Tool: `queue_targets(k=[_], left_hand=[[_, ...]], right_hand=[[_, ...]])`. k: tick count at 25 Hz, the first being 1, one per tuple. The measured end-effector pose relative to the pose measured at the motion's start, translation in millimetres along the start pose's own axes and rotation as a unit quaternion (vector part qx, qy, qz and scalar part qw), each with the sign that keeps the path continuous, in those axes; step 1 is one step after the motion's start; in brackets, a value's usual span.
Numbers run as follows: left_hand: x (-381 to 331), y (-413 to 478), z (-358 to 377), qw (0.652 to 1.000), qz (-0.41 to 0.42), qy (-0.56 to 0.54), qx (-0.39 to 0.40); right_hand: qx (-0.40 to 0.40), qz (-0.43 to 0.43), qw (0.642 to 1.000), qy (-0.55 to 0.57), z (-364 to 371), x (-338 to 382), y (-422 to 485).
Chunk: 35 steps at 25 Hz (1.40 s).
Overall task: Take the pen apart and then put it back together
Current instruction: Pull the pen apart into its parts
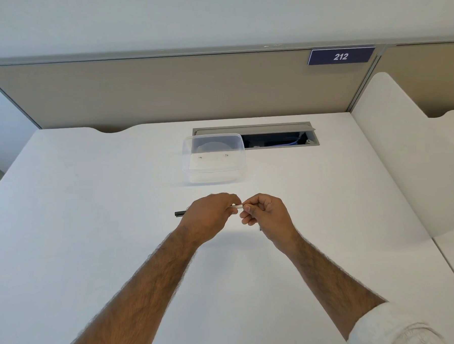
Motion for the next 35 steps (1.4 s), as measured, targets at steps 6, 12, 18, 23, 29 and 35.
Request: queue_targets(k=[6, 12, 18, 23, 29, 35], left_hand=[[0.1, 1.7, -8.1, 0.999, 0.011, 0.023, 0.032], [3.5, 6.7, -6.4, 1.0, 0.002, -0.006, 0.016], [8.9, 5.9, -7.3, 0.999, -0.003, -0.033, 0.011], [10.3, 5.1, -8.0, 1.0, 0.004, -0.03, 0.004], [14.8, 3.7, -6.0, 1.0, -0.007, -0.01, 0.001], [20.1, 4.5, -3.1, 1.0, -0.019, 0.008, -0.006]], right_hand=[[0.003, -0.004, 1.0, -0.014, 0.1, -0.1, -0.2], [0.001, -0.005, 1.0, -0.029, 1.7, 1.7, 0.1], [-0.016, -0.002, 0.999, -0.039, -1.7, 2.5, -1.5], [-0.007, -0.009, 1.0, -0.018, -5.6, 2.8, 1.1], [0.022, 0.005, 0.998, -0.053, -9.4, 3.8, 2.8], [0.013, 0.015, 0.987, -0.159, -25.2, 3.8, 2.9]])
Point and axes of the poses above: each hand's wrist, its own y-axis towards the middle knuckle, its own z-axis out of the palm, x = y × z, the point moved 1 cm from there along y, towards the middle knuckle, and after that the axes turned 8 degrees about x, right-handed, at the moved point
